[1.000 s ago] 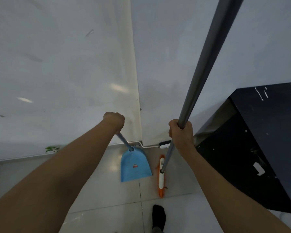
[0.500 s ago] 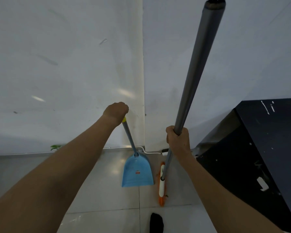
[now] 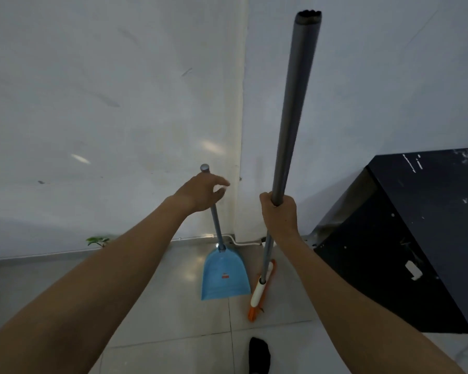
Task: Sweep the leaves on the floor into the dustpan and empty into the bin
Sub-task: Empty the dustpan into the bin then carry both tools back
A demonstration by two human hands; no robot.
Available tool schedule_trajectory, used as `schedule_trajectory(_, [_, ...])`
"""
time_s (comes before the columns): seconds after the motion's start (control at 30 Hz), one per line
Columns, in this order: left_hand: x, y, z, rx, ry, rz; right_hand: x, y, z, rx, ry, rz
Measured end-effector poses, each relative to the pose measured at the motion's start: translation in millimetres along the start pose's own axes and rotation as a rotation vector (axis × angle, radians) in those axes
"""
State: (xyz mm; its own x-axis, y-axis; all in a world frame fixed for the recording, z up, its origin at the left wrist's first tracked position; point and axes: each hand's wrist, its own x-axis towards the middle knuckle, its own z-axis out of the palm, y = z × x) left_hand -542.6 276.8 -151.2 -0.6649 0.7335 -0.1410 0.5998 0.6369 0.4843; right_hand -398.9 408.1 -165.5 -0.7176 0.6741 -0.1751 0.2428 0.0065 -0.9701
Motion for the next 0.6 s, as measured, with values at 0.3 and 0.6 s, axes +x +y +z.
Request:
schedule_trajectory(0.3, [-59.2,83.2,-42.2,-0.693,0.316,0.220,-24.5,-36.1,44.4,-0.049,0.051,-0.075])
schedule_trajectory(0.6, [-59.2,103.1,-80.9,-0.888,0.498,0.198,-24.3,-32.3,73.5,-0.079,0.032,-0.048])
